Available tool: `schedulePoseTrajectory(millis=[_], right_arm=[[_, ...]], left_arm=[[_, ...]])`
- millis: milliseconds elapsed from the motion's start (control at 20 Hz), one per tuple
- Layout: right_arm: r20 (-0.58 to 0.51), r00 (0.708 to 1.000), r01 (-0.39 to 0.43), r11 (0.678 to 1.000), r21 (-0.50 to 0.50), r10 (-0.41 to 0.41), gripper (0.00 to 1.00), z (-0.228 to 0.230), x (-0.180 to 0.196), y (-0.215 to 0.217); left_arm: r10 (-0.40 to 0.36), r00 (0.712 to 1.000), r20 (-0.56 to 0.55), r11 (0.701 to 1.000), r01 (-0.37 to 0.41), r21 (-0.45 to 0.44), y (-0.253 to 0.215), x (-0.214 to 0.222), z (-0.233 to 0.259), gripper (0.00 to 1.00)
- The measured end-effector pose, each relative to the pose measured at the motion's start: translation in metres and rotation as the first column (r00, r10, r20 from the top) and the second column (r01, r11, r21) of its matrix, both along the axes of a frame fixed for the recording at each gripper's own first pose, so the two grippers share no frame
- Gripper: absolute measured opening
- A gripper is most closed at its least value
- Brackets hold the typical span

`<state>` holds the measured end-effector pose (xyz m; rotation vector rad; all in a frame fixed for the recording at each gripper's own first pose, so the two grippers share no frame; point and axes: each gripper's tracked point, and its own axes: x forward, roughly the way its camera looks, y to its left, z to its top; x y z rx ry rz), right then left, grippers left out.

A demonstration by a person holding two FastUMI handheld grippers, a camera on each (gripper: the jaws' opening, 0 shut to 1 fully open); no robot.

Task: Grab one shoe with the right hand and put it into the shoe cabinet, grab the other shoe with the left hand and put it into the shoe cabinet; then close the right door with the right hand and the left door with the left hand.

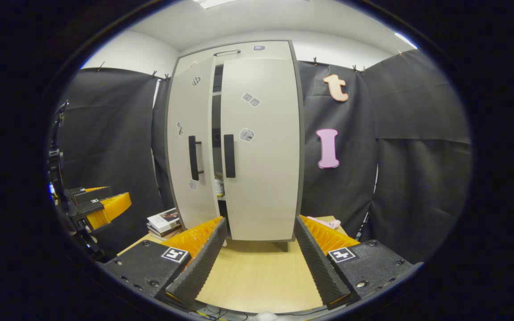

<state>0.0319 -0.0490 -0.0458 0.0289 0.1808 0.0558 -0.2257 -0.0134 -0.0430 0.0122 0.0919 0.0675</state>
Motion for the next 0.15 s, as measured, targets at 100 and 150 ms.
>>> schedulePoseTrajectory(millis=[100, 150], right_arm=[[0.000, 1.000, 0.001, 1.000, 0.003, -0.001, 0.99, 0.0003, 0.0002, -0.0005], [0.001, 1.000, 0.002, 1.000, 0.003, -0.002, 0.99, 0.0004, 0.0004, -0.0009]], left_arm=[[0.000, 1.000, 0.000, 1.000, 0.000, 0.006, -0.0004, -0.0023, 0.0005, 0.96], [0.000, 1.000, 0.003, 1.000, 0.000, 0.007, 0.0001, -0.0020, 0.0014, 0.96]])
